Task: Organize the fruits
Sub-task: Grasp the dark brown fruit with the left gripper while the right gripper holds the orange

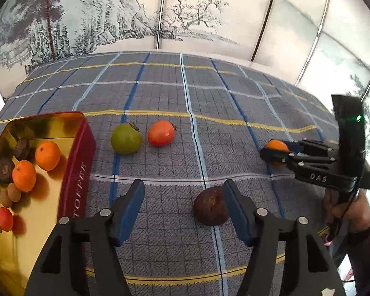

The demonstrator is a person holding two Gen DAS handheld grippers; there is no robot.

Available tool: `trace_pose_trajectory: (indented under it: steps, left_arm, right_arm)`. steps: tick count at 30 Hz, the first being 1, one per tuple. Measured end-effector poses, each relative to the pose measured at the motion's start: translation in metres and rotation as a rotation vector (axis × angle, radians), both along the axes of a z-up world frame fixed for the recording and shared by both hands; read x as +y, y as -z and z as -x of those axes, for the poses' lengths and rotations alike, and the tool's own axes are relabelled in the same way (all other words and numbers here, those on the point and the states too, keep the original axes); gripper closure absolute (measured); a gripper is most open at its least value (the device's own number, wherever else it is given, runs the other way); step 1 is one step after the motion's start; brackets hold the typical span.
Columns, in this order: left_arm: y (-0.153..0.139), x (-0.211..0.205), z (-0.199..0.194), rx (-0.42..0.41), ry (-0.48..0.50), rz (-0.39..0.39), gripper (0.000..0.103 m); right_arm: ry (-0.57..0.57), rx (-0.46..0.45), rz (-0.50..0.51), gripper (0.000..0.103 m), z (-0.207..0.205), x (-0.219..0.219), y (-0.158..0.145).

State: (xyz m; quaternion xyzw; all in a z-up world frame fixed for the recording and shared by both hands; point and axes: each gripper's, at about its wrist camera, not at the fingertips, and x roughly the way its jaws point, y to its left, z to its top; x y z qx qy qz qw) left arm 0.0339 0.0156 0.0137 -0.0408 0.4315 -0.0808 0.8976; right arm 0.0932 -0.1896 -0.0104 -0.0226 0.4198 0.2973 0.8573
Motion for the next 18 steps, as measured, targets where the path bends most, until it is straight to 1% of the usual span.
trace_pose_trajectory:
  steps: [4, 9, 11, 13, 14, 18]
  left_arm:
    - [0.004, -0.010, 0.002, 0.009, 0.031, 0.033, 0.043]
    - [0.009, -0.023, 0.010, 0.017, 0.065, 0.020, 0.043]
    - [0.015, -0.027, 0.011, 0.033, 0.074, 0.021, 0.043]
    - [0.022, -0.029, 0.010, 0.060, 0.081, 0.032, 0.056]
    - [0.026, -0.030, 0.009, 0.075, 0.081, 0.025, 0.072]
    - [0.027, -0.037, 0.011, 0.051, 0.091, -0.001, 0.071]
  right_arm:
    - [-0.002, 0.001, -0.003, 0.063, 0.000, -0.001, 0.000]
    - [-0.009, 0.002, -0.005, 0.060, 0.001, -0.001, 0.000]
    - [-0.011, 0.002, -0.006, 0.060, 0.001, -0.001, 0.000]
    - [-0.009, 0.002, -0.007, 0.060, 0.001, 0.000, 0.000]
    - [-0.009, 0.002, -0.006, 0.059, 0.001, 0.000, 0.000]
    - [-0.009, 0.001, -0.006, 0.059, 0.001, 0.000, 0.000]
